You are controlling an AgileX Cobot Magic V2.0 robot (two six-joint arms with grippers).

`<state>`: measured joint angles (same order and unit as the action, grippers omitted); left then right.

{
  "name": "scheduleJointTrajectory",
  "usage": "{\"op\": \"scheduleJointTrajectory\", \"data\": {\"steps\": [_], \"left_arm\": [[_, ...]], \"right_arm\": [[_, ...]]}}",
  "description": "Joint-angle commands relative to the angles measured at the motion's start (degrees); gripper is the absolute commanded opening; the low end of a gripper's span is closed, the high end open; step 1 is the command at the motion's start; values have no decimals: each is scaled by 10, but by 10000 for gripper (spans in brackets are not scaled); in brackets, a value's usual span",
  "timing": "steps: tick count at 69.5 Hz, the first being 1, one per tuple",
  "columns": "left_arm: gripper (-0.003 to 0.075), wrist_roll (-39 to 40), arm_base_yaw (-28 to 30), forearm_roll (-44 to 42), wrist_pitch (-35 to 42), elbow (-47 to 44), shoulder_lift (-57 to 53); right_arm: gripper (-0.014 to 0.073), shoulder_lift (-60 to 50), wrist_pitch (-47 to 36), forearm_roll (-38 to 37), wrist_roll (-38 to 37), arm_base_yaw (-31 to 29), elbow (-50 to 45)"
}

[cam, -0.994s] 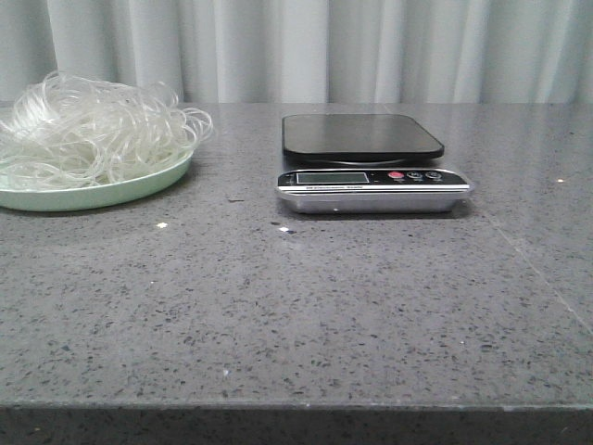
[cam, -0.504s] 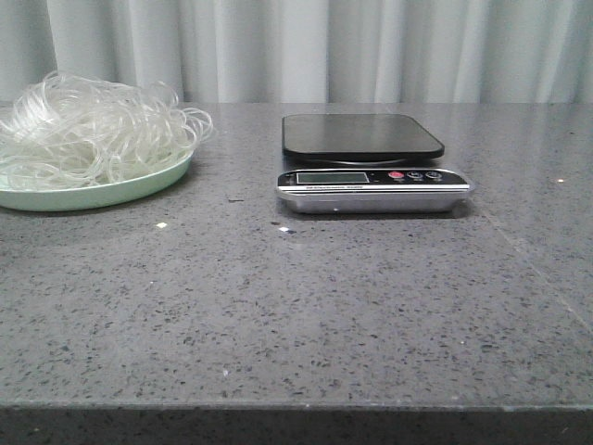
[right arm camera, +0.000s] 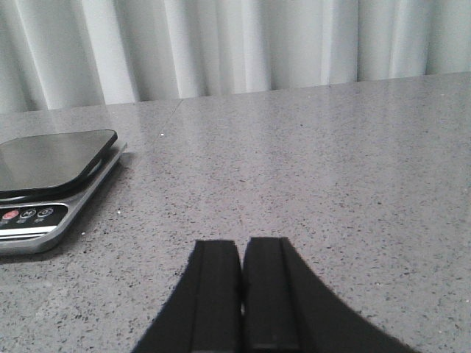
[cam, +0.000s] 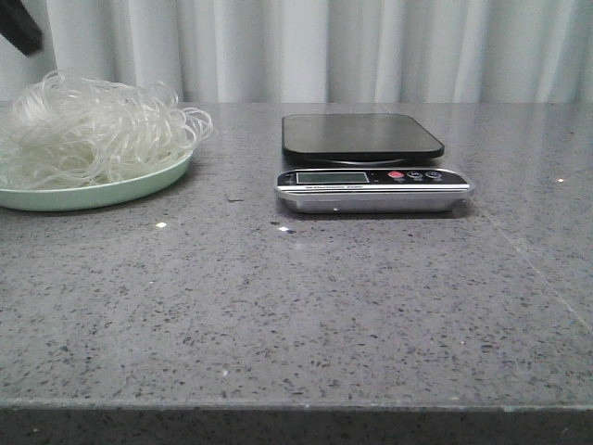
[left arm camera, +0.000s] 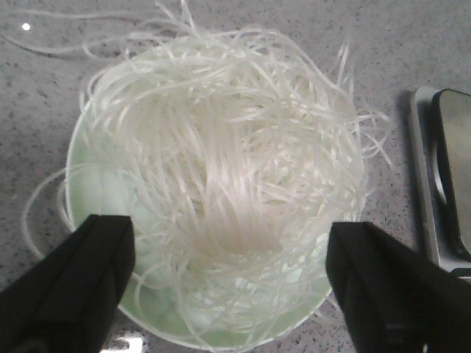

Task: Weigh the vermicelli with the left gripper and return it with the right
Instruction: 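Lower the left gripper onto the vermicelli pile and grasp it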

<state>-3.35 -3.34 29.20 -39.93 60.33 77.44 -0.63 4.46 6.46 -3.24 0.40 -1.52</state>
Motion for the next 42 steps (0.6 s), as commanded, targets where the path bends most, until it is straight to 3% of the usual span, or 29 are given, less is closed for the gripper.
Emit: {"op": "scheduleJointTrajectory", "data": {"steps": [1,30,42], "left_arm": [[589,2,-4,29,7,45,24],[584,2,-4,29,6,88,122],[485,2,-4,29,6,88,127]], "right_arm": [[151,-9,-51,3,2,-3,4],[151,-9,-51,3,2,-3,4],[151,-9,-51,3,2,-3,4]]}}
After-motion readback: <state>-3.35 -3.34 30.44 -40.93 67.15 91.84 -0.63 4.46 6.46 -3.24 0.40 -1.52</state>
